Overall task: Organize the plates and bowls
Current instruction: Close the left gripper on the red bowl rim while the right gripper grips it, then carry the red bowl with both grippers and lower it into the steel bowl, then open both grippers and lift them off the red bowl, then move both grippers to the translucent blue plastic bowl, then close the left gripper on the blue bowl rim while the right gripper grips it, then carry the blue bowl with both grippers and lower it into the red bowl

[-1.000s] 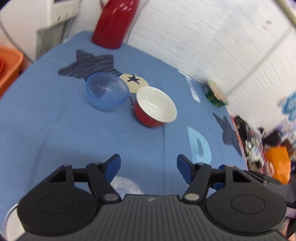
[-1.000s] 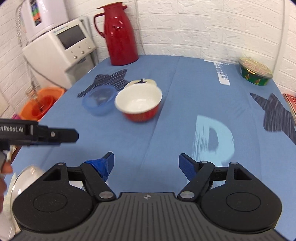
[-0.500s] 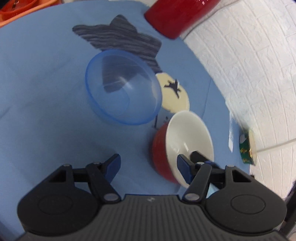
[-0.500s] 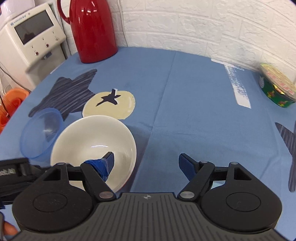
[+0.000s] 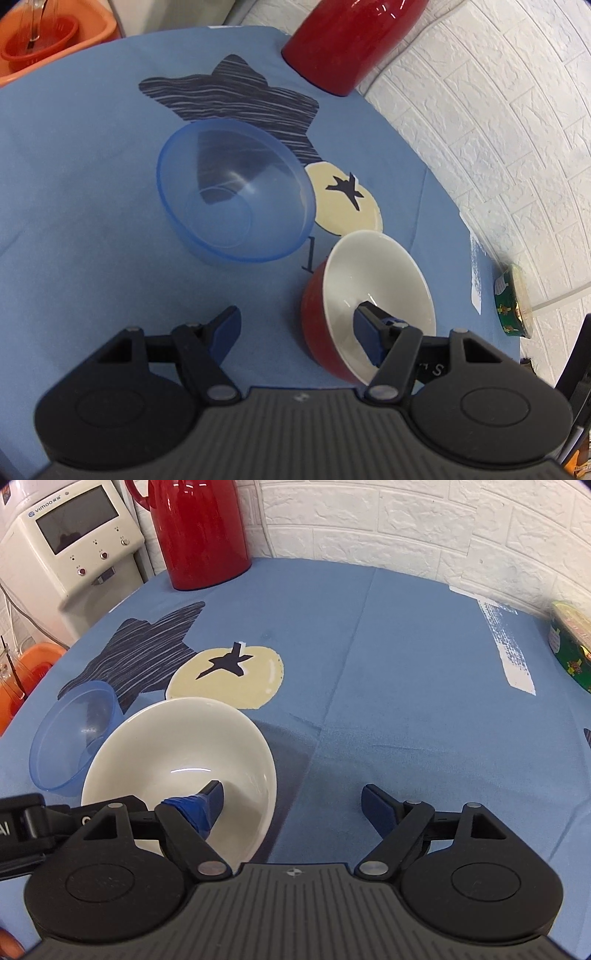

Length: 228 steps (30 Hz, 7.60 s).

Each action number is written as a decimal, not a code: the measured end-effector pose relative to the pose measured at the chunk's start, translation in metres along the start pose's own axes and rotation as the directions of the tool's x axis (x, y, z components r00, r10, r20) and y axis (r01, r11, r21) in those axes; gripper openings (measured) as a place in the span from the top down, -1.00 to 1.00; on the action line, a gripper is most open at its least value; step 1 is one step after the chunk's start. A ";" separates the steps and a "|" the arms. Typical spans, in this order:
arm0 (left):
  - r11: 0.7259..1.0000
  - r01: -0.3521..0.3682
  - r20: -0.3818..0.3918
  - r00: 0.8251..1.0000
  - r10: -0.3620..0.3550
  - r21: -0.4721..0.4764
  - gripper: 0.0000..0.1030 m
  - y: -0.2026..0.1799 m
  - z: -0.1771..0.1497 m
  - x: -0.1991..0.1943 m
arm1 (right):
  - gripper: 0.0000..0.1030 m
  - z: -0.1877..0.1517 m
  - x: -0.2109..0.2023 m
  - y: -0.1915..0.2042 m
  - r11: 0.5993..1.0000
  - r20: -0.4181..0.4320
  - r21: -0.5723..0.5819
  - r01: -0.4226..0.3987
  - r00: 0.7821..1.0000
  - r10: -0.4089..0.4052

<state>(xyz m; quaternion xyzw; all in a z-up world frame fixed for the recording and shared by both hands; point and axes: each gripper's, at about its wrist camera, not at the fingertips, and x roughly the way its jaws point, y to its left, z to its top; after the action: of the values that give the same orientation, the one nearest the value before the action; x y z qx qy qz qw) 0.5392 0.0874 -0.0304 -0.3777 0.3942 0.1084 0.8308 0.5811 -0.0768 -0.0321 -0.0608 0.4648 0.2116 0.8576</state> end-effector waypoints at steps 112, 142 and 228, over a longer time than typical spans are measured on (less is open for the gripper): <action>0.909 0.129 -0.055 0.992 -0.117 0.396 -0.22 0.159 -0.054 -0.233 | 0.30 -0.326 -0.288 0.003 0.788 0.428 0.558 -0.260 0.904 -0.005; 0.943 0.049 -0.076 0.997 -0.026 0.329 -0.25 0.082 0.115 -0.021 | 0.23 0.002 -0.007 0.101 0.953 0.072 0.275 -0.126 0.991 0.110; 0.639 0.231 -0.256 0.965 -0.055 0.734 0.31 0.010 -0.225 -0.199 | 0.31 -0.270 -0.229 0.069 0.999 0.004 0.030 -0.040 0.999 0.040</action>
<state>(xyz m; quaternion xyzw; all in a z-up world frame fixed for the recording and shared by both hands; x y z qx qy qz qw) 0.2726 -0.0432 0.0202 -0.0357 0.4572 -0.1730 0.8716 0.2347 -0.1662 0.0115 -0.0382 0.4675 0.2216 0.8549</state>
